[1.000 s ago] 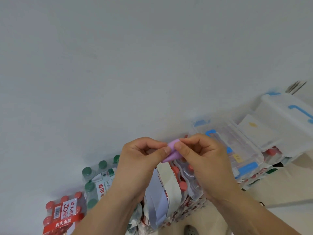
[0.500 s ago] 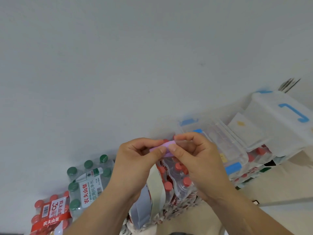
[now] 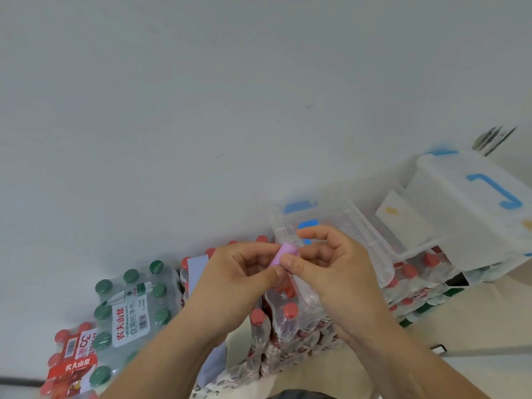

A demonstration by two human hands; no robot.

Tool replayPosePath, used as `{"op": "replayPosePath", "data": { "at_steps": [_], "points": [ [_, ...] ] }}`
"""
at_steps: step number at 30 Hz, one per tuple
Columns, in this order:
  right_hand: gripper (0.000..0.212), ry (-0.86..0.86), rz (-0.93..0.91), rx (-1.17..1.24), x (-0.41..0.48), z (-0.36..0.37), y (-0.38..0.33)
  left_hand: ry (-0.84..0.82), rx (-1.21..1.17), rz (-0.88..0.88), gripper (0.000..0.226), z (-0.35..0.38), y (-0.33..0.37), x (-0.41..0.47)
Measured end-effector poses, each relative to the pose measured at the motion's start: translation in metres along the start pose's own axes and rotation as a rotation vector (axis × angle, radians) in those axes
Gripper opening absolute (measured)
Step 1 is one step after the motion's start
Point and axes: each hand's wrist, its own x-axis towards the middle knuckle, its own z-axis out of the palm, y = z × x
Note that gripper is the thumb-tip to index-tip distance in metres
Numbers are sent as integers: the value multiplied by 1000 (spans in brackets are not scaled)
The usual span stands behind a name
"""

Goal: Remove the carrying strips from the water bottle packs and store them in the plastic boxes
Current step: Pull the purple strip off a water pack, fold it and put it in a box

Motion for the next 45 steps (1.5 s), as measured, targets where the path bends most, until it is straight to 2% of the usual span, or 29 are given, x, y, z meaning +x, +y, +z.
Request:
{"op": "replayPosePath", "data": {
  "at_steps": [5,10,14,18,22,25,30,38,42,45],
  "points": [
    [31,26,67,84,4,-29,3,87,-37,35,35,35,-1,6],
    [14,-5,8,81,6,-64,5,69,34,35,42,69,-5,19],
    [28,-11,-5,36,12,-93,8,-41,174,10,42,93,-3,24],
    [36,-54,16,-66,22,-120,12,-200,321,-26,62,103,-1,26],
    [36,-182,43,-107,25,-131,19,-115,504,41,58,113,-3,25],
    [40,-214,56,-69,24,-135,24,-43,579,116,52,120,-8,23],
    [43,-242,108,4,18,-141,26,-55,583,139,46,121,-9,21],
    [37,-256,79,39,18,-147,25,-218,524,89,47,118,0,31],
    [37,-182,23,10,29,-152,29,-247,438,34,61,122,-1,32],
    [37,-147,12,50,39,-158,28,-193,357,-2,69,133,-6,30]
  ]
}}
